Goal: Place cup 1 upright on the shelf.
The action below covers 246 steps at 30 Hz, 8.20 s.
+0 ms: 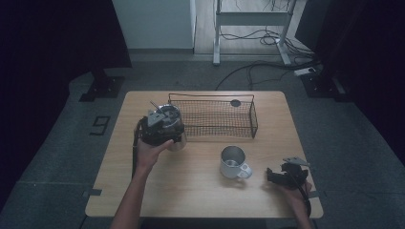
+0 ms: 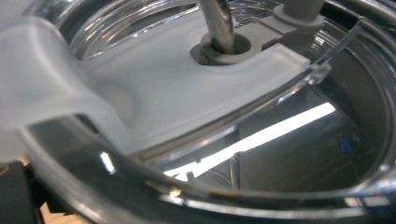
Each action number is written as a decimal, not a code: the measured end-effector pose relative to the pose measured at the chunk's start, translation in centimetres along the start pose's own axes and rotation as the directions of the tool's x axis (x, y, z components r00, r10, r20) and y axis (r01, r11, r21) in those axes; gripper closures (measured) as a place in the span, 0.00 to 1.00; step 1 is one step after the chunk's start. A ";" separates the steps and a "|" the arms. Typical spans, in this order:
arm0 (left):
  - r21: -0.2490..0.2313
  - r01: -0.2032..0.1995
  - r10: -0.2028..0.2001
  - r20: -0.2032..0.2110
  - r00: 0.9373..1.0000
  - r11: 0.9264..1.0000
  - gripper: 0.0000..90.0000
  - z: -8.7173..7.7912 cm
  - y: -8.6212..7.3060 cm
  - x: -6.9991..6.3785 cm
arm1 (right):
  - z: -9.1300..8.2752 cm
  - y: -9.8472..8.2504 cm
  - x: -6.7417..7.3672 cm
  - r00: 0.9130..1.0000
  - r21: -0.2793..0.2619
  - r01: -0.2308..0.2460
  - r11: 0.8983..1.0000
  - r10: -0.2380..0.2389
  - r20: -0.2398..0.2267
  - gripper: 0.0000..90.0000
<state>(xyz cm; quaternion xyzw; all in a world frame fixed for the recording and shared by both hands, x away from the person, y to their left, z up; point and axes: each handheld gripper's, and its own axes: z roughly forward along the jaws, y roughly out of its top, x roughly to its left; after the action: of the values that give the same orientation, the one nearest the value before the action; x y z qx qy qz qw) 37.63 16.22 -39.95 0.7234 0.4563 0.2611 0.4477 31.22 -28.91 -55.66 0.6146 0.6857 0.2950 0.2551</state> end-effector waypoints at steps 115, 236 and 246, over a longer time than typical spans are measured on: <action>0.053 0.022 -0.022 -0.004 1.000 0.998 0.05 8.1 8.4 1.1 | 0.0 0.0 0.0 1.000 -0.001 0.003 1.000 -0.003 0.000 0.02; 0.111 0.079 -0.069 -0.098 0.993 0.991 0.00 14.6 2.6 1.0 | 0.0 0.0 0.0 1.000 -0.002 -0.004 1.000 0.004 0.006 0.02; 0.094 0.066 -0.056 -0.102 0.993 0.993 0.00 12.7 2.6 1.0 | 0.0 0.0 0.0 1.000 -0.002 -0.004 1.000 0.004 0.006 0.02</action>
<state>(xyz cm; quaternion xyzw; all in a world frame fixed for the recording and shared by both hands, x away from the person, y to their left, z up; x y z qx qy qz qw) 49.15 11.40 -43.55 0.7160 0.5121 0.2605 0.3966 31.25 -28.90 -55.67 0.6166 0.6833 0.2945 0.2570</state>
